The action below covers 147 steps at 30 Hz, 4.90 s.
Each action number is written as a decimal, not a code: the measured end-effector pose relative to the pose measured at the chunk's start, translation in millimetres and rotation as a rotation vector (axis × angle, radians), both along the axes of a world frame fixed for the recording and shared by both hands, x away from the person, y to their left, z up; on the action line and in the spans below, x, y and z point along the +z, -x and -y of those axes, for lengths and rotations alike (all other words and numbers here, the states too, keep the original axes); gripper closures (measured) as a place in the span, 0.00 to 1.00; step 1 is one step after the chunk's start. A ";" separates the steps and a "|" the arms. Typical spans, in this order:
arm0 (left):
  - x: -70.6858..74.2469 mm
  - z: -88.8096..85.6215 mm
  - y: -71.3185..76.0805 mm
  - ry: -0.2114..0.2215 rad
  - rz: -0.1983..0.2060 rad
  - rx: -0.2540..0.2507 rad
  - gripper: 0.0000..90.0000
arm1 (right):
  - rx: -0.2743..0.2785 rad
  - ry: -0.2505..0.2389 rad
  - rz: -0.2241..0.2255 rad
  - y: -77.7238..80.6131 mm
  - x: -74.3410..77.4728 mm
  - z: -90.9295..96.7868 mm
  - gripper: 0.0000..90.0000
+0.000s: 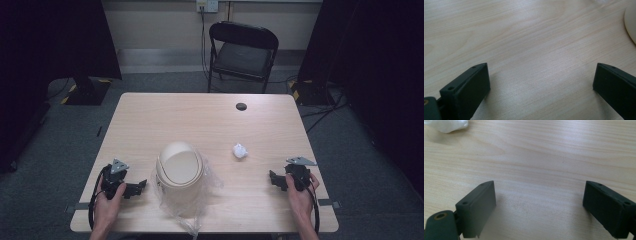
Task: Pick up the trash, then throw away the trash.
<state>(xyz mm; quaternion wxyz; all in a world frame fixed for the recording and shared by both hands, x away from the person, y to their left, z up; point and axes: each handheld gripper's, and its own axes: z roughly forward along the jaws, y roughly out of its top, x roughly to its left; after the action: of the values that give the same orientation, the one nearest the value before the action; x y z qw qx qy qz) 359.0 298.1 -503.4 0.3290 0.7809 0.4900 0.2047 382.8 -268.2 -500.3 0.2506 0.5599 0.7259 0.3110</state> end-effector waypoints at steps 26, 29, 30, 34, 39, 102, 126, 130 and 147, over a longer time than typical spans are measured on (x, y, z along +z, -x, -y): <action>0.0 0.0 -0.1 0.002 0.000 -0.001 0.00 | 0.285 -0.100 0.042 23.0 41.3 -71.9 0.16; 0.1 -0.1 -0.2 -0.002 0.000 -0.002 0.00 | 0.334 -0.114 0.040 24.5 46.9 -84.5 0.16; 0.1 -0.1 -0.2 -0.001 0.001 -0.002 0.00 | 0.353 -0.118 0.044 24.7 49.6 -89.0 0.16; 0.1 -0.2 -0.2 -0.002 0.000 -0.003 0.00 | 0.416 -0.154 0.064 24.3 62.7 -106.9 0.16; 0.0 -0.2 -0.3 -0.002 0.001 -0.003 0.00 | 0.481 -0.173 0.086 24.8 78.8 -130.2 0.16; 0.1 -0.1 0.0 -0.002 0.001 0.000 0.00 | 0.663 -0.157 -0.019 -5.0 95.6 -243.9 0.18; -0.1 0.2 0.6 0.001 0.001 0.003 0.00 | 0.676 -0.287 0.091 9.8 128.4 -189.3 0.17; -0.2 0.3 0.6 0.002 0.001 0.003 0.00 | 0.658 -0.283 0.116 11.2 128.4 -175.6 0.18; -0.1 0.3 0.5 0.000 0.001 0.004 0.00 | 0.440 -0.139 0.027 -38.3 85.5 -113.1 0.18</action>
<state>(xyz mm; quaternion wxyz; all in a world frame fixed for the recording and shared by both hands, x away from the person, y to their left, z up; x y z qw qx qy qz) 358.5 297.9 -503.5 0.3288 0.7797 0.4914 0.2061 421.1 -155.1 -414.8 0.1475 0.3999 0.8039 0.4149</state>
